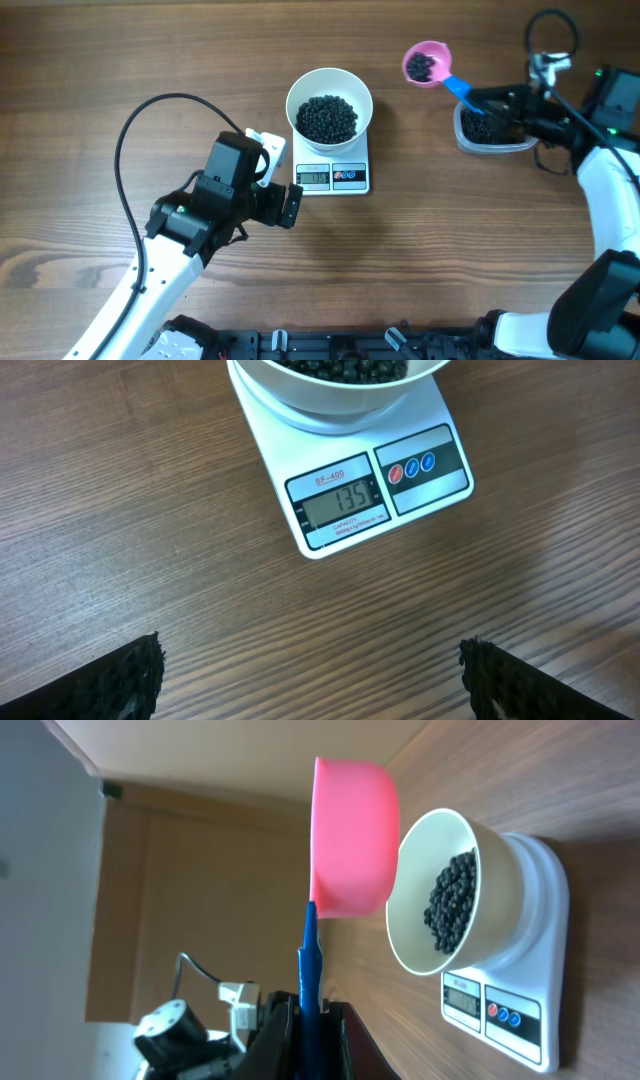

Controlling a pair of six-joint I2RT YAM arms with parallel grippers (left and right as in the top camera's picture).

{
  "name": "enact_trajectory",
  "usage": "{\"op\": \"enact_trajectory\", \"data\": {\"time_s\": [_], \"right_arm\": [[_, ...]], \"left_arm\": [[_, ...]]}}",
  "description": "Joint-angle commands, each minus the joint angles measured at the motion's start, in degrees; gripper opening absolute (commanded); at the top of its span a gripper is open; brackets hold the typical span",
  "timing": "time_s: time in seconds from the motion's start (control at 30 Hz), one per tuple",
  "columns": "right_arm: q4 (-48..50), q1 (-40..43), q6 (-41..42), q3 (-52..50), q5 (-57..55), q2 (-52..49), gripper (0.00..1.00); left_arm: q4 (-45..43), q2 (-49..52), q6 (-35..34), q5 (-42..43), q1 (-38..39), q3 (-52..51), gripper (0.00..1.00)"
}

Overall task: Scoop item into bowl and weigh 150g on scale
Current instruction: 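Lift the filled scoop and carry it leftward toward the white bowl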

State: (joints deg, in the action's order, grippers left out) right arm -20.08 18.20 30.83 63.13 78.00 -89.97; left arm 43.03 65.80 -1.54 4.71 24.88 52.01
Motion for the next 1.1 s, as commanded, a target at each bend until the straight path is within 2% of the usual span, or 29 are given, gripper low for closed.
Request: {"op": "enact_trajectory", "data": {"time_s": [0.0,0.07,0.17,0.33,0.53,0.7,1.07], "right_arm": [[3.21,-4.79,5.18,0.15,-6.75,-0.74,0.05],[3.41,-7.39,3.45,0.15,-10.69,-0.74,0.04],[3.26,-10.75,-4.22,0.15,-13.66,-0.74,0.04],[3.21,-14.49,-10.12,0.15,-17.35,-0.74,0.04],[3.39,-17.25,-11.98,0.15,-24.22,-0.74,0.04],[3.34,-20.24,-20.02,0.15,-25.35,-0.74,0.04],[3.41,-26.69,-26.53,0.15,-37.46,-0.74,0.04]], "left_arm": [[-0.15,0.22,0.7,-0.31,-0.26,-0.28,1.0],[-0.15,0.22,0.7,-0.31,-0.26,-0.28,1.0],[-0.15,0.22,0.7,-0.31,-0.26,-0.28,1.0],[-0.13,0.22,0.7,-0.31,-0.26,-0.28,1.0],[-0.15,0.22,0.7,-0.31,-0.26,-0.28,1.0],[-0.15,0.22,0.72,-0.31,-0.26,-0.28,1.0],[-0.15,0.22,0.72,-0.31,-0.26,-0.28,1.0]]}}
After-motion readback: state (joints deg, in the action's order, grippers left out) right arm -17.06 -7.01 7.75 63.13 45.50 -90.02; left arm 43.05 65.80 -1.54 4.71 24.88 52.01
